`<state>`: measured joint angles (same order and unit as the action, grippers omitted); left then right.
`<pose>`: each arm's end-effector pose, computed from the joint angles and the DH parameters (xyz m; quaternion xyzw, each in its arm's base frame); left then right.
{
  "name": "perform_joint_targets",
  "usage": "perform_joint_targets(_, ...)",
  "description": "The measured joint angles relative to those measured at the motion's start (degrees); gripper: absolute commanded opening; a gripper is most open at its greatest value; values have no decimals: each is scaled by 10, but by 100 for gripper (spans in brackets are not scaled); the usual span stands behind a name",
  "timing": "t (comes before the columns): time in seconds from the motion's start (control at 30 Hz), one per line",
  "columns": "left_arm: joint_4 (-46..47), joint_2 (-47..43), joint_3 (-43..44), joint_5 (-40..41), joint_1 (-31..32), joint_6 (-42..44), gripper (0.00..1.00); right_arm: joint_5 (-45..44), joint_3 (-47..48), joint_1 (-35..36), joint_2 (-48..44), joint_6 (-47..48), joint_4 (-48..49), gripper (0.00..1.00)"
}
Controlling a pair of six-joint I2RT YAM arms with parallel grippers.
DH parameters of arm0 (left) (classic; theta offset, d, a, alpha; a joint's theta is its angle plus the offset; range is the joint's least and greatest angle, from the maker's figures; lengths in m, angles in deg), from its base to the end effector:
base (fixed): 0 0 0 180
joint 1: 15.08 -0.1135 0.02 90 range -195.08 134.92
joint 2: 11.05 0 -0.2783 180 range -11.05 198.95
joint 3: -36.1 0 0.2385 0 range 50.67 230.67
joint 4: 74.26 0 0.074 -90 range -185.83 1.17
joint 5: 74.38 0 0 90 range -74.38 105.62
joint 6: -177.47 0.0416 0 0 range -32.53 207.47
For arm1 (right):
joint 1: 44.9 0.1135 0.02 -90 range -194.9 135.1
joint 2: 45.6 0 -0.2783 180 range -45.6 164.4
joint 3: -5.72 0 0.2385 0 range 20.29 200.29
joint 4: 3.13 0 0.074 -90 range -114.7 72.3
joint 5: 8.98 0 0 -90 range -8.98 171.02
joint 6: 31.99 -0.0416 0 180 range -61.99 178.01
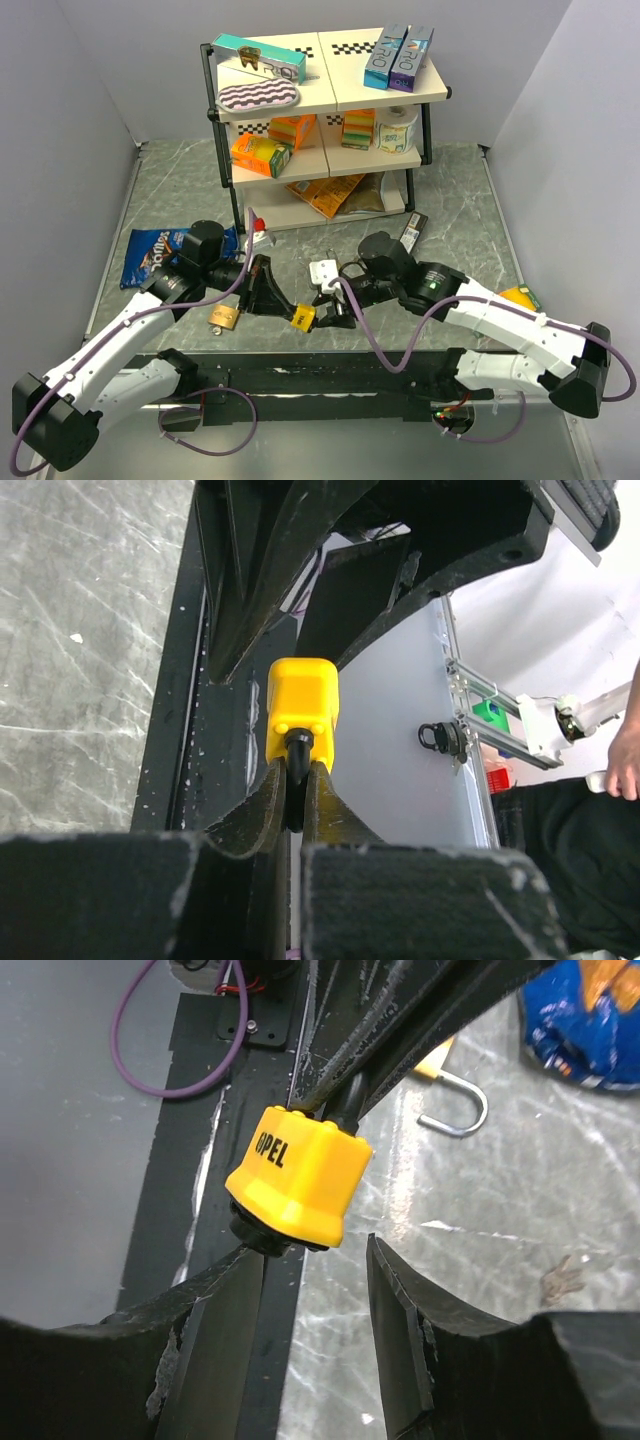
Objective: Lock with the key
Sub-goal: Adjust the lock.
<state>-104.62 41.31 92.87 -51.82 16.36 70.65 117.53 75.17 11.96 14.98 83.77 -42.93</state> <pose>0.1239 -0.1208 0.3128 0.3817 0.6620 -0.6098 0.2101 0.0947 0.1903 0.3375 -0.6614 0.5187 0.3881 0.3779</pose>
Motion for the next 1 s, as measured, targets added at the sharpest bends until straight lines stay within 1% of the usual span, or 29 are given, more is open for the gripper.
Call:
perform_joint_targets(0.17,-4,0,-1,14,3,2,1,-2,0,-3,9,-26,-2,50)
perform_joint_targets(0.4,-16,0,-1,41,25,17,1,14,20,-9,34,-12,-43,48)
perform_joint_targets(0.53,-16,0,-3,51,35,22,1,24,32,-13,49,-8,-63,44)
perform_joint_targets(0.6,-10,0,-9,56,37,19,1,25,32,-15,52,-8,-68,43)
perform_joint_targets(0.8,21,6,-27,61,45,-4,1,17,31,-15,55,-16,-78,44)
perform_joint_targets(0.87,34,6,-35,63,47,-16,1,11,27,-15,51,-24,-77,45)
perform_joint_targets(1.0,61,7,-51,63,47,-40,1,4,-3,-15,32,-38,-43,49)
